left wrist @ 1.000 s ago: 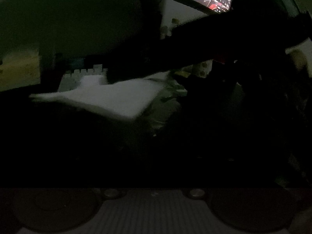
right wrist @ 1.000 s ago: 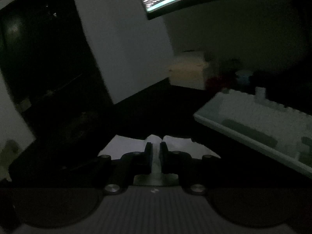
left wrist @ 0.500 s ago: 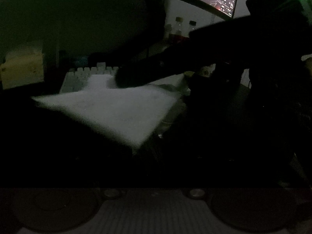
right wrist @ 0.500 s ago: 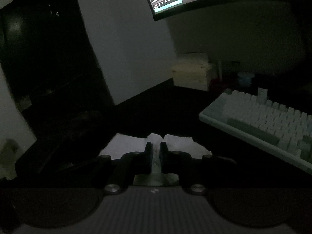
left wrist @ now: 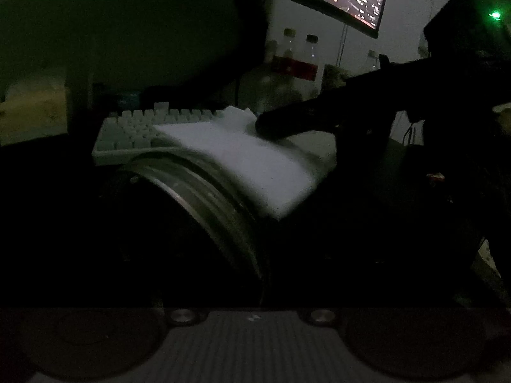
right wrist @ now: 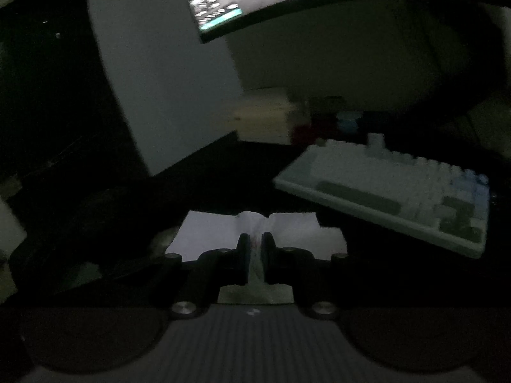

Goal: Clean container

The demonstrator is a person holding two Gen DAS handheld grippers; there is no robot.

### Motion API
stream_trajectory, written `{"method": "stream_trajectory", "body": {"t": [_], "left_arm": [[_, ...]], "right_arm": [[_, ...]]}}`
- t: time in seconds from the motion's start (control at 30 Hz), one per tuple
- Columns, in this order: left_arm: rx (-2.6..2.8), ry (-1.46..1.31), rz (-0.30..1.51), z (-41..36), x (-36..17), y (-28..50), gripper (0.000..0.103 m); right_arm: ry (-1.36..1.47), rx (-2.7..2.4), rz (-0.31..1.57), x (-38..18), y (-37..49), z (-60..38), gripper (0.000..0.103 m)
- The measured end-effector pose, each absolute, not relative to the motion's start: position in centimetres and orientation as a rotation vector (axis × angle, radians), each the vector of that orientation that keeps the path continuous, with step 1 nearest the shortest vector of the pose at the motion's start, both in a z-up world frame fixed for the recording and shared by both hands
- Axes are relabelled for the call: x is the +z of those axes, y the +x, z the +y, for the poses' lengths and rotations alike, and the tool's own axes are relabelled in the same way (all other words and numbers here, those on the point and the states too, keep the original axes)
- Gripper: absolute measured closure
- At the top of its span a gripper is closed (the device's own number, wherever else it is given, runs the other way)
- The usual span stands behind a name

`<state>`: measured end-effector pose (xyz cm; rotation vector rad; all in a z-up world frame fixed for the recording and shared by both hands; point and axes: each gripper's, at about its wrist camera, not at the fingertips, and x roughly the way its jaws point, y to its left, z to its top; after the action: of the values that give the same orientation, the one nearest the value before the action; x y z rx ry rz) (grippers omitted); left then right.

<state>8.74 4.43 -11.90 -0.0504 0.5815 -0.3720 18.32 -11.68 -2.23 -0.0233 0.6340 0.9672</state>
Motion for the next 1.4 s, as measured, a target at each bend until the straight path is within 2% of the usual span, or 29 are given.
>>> {"method": "stream_trajectory", "body": {"t": [0.3,0.4,0.43,0.63,0.87,1.1,1.2,1.3,1.37,1.4], "left_arm": [[-0.308,-0.016,0.568,4.0,-11.3,8.3,0.056],[-0.309,-0.017,0.55,4.1,-11.1,8.9,0.083],[-0.318,-0.021,0.54,4.1,-11.0,9.0,0.088],[-0.246,0.012,0.471,2.9,-10.2,9.8,0.097],[-0.012,0.092,0.475,-1.0,-10.0,13.1,0.098],[0.048,0.128,0.527,-2.4,-10.2,15.9,0.095],[0.045,0.104,0.556,-2.0,-10.4,15.5,0.089],[0.06,0.075,0.572,-2.3,-10.3,13.7,0.077],[0.069,0.043,0.572,-1.9,-10.2,13.2,0.058],[0.057,0.043,0.578,-1.9,-10.2,12.6,0.041]], "right_arm": [[0.023,0.89,0.625,-2.5,18.9,-13.2,0.094],[0.047,0.855,0.61,-2.1,18.7,-14.9,0.094],[0.052,0.844,0.603,-2.0,18.6,-15.4,0.094],[0.073,0.772,0.586,-1.9,17.9,-18.8,0.094],[0.108,0.719,0.649,-4.5,17.5,-20.9,0.094],[0.148,0.713,0.655,-5.9,16.3,-22.3,0.094],[0.126,0.693,0.645,-6.0,15.7,-21.9,0.094],[0.117,0.664,0.631,-6.3,14.8,-21.3,0.091],[0.153,0.634,0.624,-6.7,13.9,-21.1,0.066],[0.169,0.621,0.616,-6.9,13.5,-21.1,0.058]]}}
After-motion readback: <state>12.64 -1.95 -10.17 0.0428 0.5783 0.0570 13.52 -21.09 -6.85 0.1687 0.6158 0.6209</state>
